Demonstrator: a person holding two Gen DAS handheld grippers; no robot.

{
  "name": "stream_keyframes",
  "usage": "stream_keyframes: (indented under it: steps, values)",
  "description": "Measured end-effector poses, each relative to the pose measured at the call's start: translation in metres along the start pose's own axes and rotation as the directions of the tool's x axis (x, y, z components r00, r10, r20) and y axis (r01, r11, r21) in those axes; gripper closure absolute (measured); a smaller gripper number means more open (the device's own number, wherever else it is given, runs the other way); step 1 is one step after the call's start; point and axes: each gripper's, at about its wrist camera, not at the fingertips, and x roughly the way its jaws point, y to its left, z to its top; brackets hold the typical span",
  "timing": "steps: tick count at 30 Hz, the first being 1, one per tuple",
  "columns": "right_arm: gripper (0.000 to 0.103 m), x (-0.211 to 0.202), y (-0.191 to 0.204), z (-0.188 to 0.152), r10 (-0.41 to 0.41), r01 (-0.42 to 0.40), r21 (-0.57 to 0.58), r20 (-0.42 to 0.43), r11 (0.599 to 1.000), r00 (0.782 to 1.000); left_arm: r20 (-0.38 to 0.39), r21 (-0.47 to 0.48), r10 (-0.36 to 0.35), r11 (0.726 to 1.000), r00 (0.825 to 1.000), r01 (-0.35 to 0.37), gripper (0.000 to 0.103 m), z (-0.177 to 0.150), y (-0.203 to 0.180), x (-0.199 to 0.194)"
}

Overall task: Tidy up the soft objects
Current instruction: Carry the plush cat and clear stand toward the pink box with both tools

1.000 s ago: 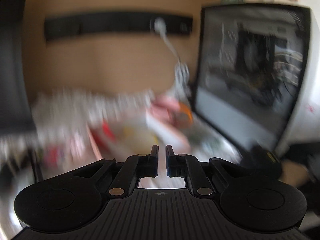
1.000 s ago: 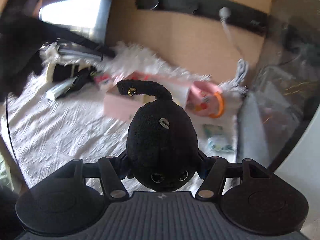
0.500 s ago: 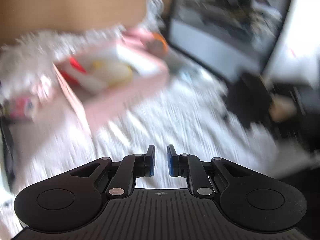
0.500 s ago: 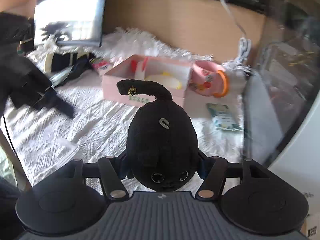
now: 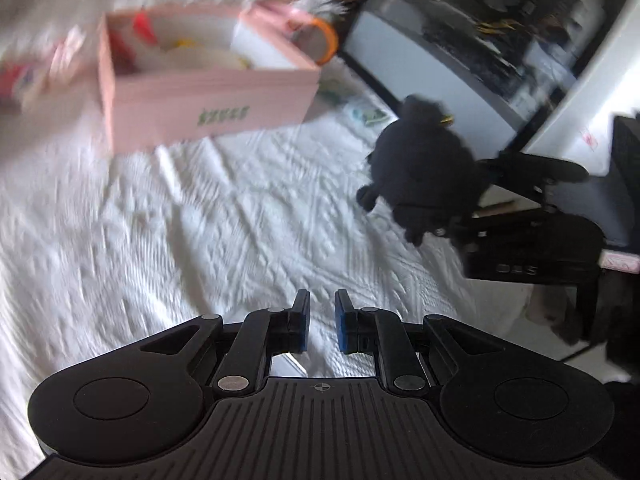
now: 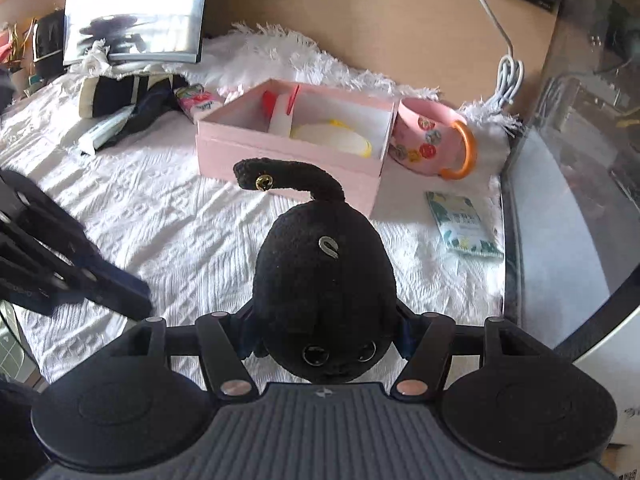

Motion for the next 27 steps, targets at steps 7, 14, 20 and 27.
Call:
stream_keyframes:
  steps: [7, 14, 20, 27]
  values:
    - [0.039, 0.009, 0.002, -0.014, 0.061, -0.059, 0.069, -0.03, 0.996, 0.998, -0.024, 0.308, 0.187, 0.936, 0.982, -0.17, 0.084, 0.0, -0.006, -0.034]
    - [0.037, 0.015, 0.006, -0.015, 0.086, -0.084, 0.061, -0.027, 0.995, 0.996, -0.132, 0.42, 0.233, 0.893, 0.963, -0.159, 0.082, 0.009, 0.005, -0.006]
    - [0.036, 0.018, 0.006, -0.008, 0.088, -0.088, 0.035, -0.014, 0.996, 0.996, -0.182, 0.428, 0.223, 0.895, 0.958, -0.127, 0.083, 0.015, -0.003, 0.014]
    - [0.036, 0.021, 0.004, -0.005, 0.107, -0.107, 0.018, -0.001, 0.994, 0.994, -0.231, 0.436, 0.219, 0.894, 0.948, -0.101, 0.083, 0.01, 0.001, 0.008]
